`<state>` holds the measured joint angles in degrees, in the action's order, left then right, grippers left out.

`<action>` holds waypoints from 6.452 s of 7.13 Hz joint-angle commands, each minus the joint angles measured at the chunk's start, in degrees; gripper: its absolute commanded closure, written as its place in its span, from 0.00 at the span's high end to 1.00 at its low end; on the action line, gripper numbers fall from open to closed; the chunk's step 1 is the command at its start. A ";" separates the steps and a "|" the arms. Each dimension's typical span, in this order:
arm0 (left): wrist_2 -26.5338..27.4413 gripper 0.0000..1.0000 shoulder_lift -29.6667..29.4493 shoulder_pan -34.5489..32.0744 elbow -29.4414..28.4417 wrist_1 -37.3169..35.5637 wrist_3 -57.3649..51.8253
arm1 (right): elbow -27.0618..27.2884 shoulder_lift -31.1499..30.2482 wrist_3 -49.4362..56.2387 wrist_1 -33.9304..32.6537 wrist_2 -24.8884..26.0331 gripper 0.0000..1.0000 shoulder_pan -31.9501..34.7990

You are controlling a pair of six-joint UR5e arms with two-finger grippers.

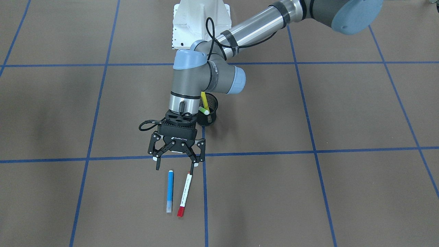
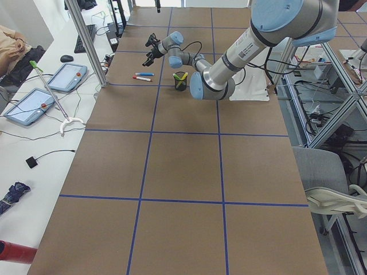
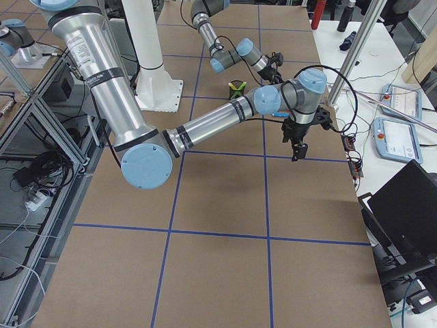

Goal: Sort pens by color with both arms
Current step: 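Retract the left arm while the right arm moves toward the pen cup, then lower the right gripper into the cup toward the highlighters, then close the right gripper on the green highlighter in the cup, then lift the green highlighter out and carry it toward the red-capped marker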

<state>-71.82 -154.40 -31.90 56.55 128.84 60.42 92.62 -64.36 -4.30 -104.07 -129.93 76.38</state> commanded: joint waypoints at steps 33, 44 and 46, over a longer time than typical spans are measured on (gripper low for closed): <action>-54.83 1.00 26.26 -40.08 37.75 -46.31 -56.47 | -28.11 40.89 -52.48 -4.82 7.94 0.48 -40.26; -54.83 1.00 27.05 -39.64 37.84 -46.23 -56.38 | -12.42 41.33 -52.66 -16.91 9.78 0.00 -35.96; -54.83 1.00 27.49 -39.64 37.93 -46.23 -56.38 | -6.86 41.59 -53.01 -18.27 14.67 0.00 -35.25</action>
<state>-126.65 -127.09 -71.59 94.46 82.65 4.03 82.31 -22.95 -57.04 -121.27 -118.40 40.74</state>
